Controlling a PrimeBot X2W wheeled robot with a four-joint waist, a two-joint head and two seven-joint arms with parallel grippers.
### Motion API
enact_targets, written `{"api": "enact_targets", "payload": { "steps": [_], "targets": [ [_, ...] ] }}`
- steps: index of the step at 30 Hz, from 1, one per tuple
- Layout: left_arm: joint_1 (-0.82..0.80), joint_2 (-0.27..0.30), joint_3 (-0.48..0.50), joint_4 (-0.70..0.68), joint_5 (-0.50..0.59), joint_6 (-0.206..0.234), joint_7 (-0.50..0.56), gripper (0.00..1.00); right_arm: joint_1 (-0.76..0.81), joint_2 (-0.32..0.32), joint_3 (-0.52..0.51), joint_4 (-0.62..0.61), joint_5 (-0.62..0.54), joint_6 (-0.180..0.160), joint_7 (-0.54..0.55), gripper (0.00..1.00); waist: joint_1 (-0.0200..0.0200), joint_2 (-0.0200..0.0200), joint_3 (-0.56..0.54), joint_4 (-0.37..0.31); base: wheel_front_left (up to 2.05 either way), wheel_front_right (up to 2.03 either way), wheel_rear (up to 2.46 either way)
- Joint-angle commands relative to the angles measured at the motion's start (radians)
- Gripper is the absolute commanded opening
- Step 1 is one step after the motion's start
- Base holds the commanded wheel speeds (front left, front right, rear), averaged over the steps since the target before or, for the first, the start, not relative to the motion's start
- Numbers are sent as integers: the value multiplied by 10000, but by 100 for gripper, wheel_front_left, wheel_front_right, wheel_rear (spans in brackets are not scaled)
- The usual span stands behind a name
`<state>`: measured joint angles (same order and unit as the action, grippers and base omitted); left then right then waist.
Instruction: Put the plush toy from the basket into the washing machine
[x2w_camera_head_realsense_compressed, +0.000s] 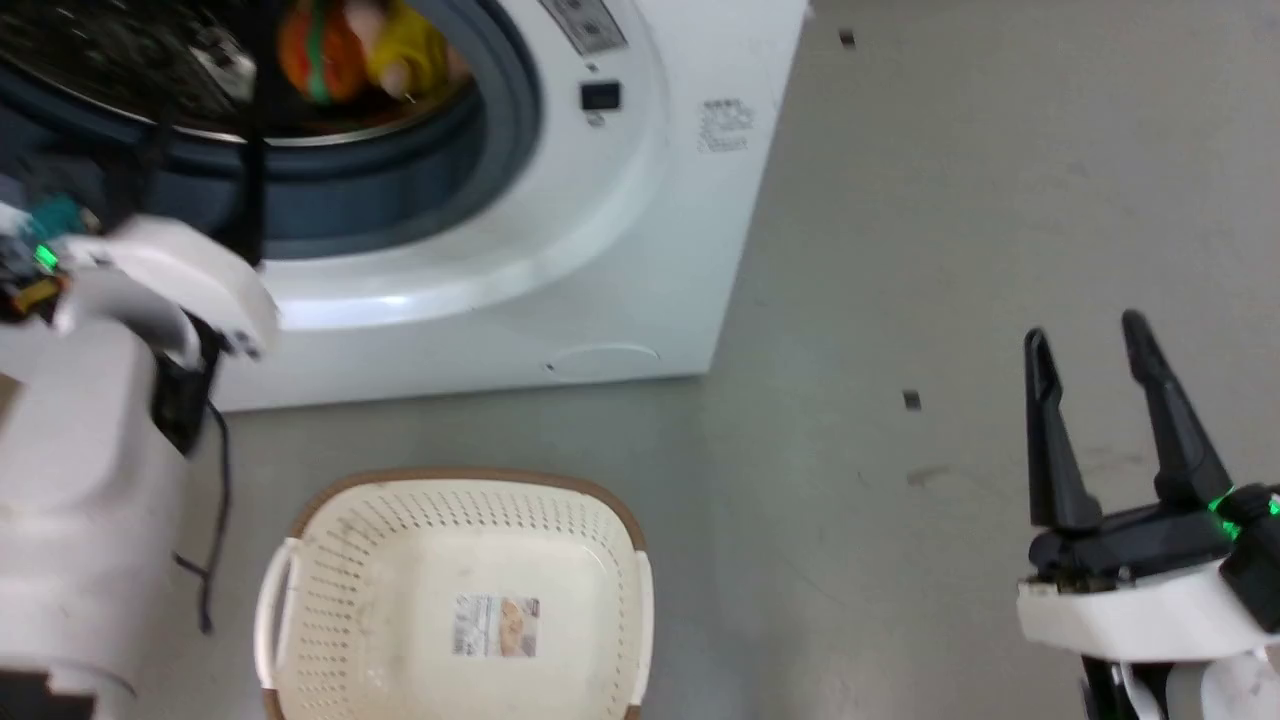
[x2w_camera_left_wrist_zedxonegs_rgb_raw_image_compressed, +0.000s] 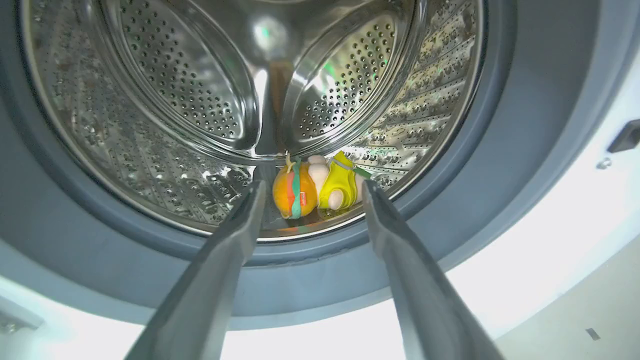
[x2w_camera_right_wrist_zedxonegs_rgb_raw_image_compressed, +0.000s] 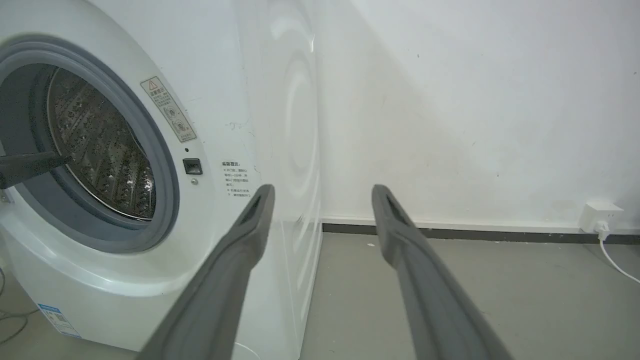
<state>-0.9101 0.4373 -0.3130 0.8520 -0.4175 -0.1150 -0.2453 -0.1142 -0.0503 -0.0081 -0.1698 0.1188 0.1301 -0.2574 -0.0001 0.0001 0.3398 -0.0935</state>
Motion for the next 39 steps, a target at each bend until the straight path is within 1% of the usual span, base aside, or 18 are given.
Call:
{"api": "enact_targets", "payload": {
  "steps": [1, 3, 4, 8, 10, 15, 19, 21, 26, 31, 32, 39],
  "targets": [
    [562, -99, -17, -359, 31, 151, -109, 100, 274, 1, -34, 46, -139, 6, -44, 100, 1, -1, -792, 553, 0, 0, 0],
    [1322, -199, 153, -990, -32, 343, -148, 100, 484, 1, -13, 54, -272, 6, -44, 100, 1, -1, -1071, 667, 0, 0, 0],
    [2188, -238, 341, -1886, 11, 534, -157, 100, 670, 1, 2, 49, -389, 6, -44, 100, 1, -1, -1295, 753, 0, 0, 0],
    [4050, -471, 782, -3677, 49, 934, -161, 100, 1003, 1, -128, 61, -378, 6, -44, 100, 1, -1, -1685, 938, 0, 0, 0],
    [4888, -611, 958, -4440, 111, 1113, -161, 100, 1157, 1, -156, 73, -390, 6, -44, 100, 1, -1, -1867, 1017, 0, 0, 0],
    [6661, -881, 1166, -5935, 661, 1457, -162, 100, 1417, 1, -139, 175, -345, 6, -44, 100, 1, -1, -2255, 1110, 0, 0, 0],
    [7811, -1268, 1354, -6622, 883, 1603, -163, 100, 1535, 1, -128, 235, -249, 6, -44, 100, 1, -1, -2486, 1140, 0, 0, 0],
    [8319, -1559, 1419, -6801, 876, 1644, -163, 100, 1609, 1, -111, 253, -211, 6, -44, 100, 1, -1, -2563, 1132, 0, 0, 0],
    [9053, -2058, 1580, -7326, 1242, 1873, -163, 100, 1788, 1, -257, 260, -101, 6, -44, 100, 1, -1, -2600, 1175, 0, 0, 0],
    [9332, -2228, 1681, -7487, 1492, 1801, -164, 100, 1854, 1, -247, 252, -83, 6, -44, 100, 1, -1, -2572, 1163, 0, 0, 0],
    [9266, -2215, 1676, -7453, 1452, 1810, -111, 0, 1699, 0, -230, 259, -188, 0, 0, 0, 1, -1, -2572, 1163, 0, 0, 0],
    [9261, -2265, 1700, -7467, 1499, 1796, -35, 0, 1676, 0, -218, 300, -235, 0, 73, 0, 1, -1, -2595, 1156, 0, 0, 0]
  ]
}}
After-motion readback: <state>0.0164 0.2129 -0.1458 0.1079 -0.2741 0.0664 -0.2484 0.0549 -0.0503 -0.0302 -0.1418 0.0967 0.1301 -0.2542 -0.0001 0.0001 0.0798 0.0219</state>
